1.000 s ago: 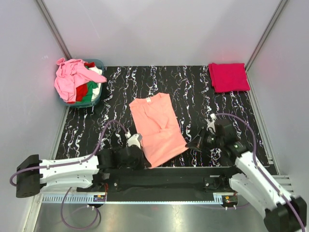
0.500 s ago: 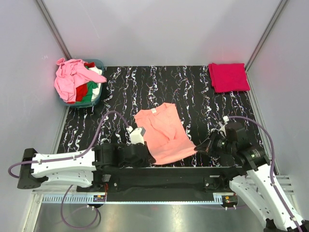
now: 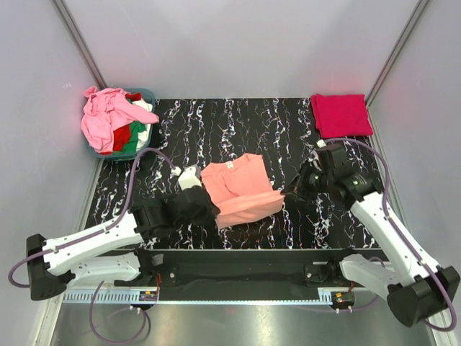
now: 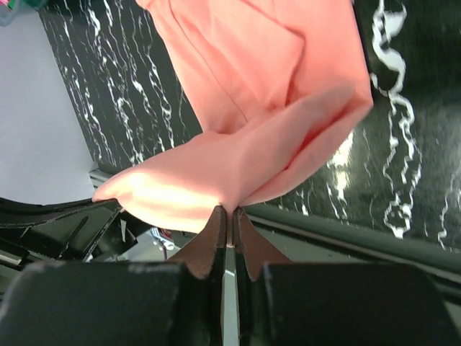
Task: Fold and stack the t-shirts
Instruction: Fold the tshirt
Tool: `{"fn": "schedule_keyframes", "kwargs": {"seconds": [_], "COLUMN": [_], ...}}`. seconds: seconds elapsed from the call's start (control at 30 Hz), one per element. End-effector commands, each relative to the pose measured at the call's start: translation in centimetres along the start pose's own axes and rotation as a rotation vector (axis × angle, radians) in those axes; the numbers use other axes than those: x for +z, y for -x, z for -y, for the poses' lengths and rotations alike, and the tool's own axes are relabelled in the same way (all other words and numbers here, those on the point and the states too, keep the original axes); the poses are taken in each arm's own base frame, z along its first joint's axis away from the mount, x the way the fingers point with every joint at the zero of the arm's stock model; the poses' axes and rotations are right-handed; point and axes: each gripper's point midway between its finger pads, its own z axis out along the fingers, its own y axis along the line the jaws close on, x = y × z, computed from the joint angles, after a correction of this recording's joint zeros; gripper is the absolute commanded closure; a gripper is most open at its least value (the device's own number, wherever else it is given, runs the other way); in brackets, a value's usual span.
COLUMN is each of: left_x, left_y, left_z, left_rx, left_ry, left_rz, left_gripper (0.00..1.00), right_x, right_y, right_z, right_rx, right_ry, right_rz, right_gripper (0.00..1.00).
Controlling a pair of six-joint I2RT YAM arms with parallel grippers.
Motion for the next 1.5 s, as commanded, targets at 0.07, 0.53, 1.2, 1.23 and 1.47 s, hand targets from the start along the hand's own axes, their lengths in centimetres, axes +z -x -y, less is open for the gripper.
{"fn": "schedule_keyframes", "kwargs": {"seconds": [0.07,0.53,1.2,1.23,1.47], "left_x": [0.2,3.5,15.5,15.3,15.0], "left_y": [4.1,11.1,25.3,26.0,24.0], "left_z": [-0.1,-1.4,-7.9,-7.4,-5.8], "left_rx": [0.042,0.042,-0.156,-0.156,-0.134], "left_ry": [-0.011,0.047,0.150,0.133,-0.045], "left_rz": [0.070,0.114,-0.076,-0.046,0.013], "left_gripper": [0.98,0.98,0.06,0.05,0.11], "right_x": [1.7,5.9,19.9,17.5,17.0], "right_y": [5.3,11.6,26.1,27.0,23.9], "right_z": [-3.0,-5.8,-12.5,-14.9,-10.0], "right_rx": [-0.093,-0.149,-0.175,-0.214,-0.196], "right_ry": [0.023,-0.016,0.110,0.168,0.123], "right_rz": [0.116,0.139,0.045,0.106,0.093], "right_gripper": [1.00,1.00,0.11,0.11,0.05]}}
